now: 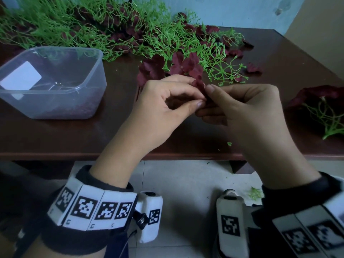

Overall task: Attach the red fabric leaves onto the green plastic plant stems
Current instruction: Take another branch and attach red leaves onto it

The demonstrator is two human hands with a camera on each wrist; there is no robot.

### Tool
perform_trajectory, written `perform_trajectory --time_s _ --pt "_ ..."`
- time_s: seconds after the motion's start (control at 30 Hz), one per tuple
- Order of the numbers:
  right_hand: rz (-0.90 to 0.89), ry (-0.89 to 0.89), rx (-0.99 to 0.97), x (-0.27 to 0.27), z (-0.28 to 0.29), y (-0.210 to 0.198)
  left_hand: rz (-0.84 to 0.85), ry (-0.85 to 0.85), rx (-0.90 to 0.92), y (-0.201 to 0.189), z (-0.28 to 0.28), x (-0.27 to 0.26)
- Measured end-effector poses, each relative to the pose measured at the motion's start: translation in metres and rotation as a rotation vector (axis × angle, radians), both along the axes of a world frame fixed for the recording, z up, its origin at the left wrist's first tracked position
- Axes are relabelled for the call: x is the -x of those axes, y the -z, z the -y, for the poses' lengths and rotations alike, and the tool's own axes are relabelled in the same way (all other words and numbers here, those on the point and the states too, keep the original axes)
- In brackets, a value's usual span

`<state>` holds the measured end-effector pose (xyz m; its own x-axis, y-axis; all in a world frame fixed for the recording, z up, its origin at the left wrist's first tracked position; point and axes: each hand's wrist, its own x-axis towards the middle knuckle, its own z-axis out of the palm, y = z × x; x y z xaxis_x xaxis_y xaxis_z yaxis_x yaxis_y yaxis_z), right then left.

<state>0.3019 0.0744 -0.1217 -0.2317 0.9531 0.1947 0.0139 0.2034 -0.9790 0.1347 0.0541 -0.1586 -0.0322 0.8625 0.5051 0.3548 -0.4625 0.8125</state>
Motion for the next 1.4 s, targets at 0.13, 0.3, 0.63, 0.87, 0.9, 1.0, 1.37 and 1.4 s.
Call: perform_trajectory --time_s 0.13,0.3,0.63,0.87,0.9,1.0,1.37,1.4 --pt "0.006 0.012 -0.027 -0.0011 0.0003 0.0003 0.004 0.041 -0.006 -0.0042 0.0034 -0.0020" --pt "-0.033 0.028 -0.014 -0.0028 0.0000 0.0014 -0.017 0.057 0.014 -0.0063 0.0049 -0.0030" --pt "-0.018 -0.033 -0.095 -0.0011 -0.0023 0.0018 0.108 -0.073 0.029 -0.0036 0.0000 0.0002" --pt "0.056 -0.081 -0.087 -0.0011 -0.0038 0.0046 0.099 -0.162 -0.004 -0.0032 0.0022 -0.0014" --pt "0.066 -0.081 -0.087 -0.0008 -0.0038 0.0050 0.085 -0.171 -0.012 -0.0032 0.0025 -0.0018" --pt "0.090 -0.083 -0.080 0.0000 -0.0045 0.0061 0.032 -0.212 -0.029 -0.0015 0.0024 -0.0044" --pt "0.110 -0.072 -0.082 -0.0007 -0.0079 0.0089 0.242 -0.169 0.041 -0.0076 0.0064 -0.0052" --pt "0.105 -0.083 -0.079 -0.0011 -0.0081 0.0084 0.258 -0.160 0.050 -0.0083 0.0066 -0.0046"
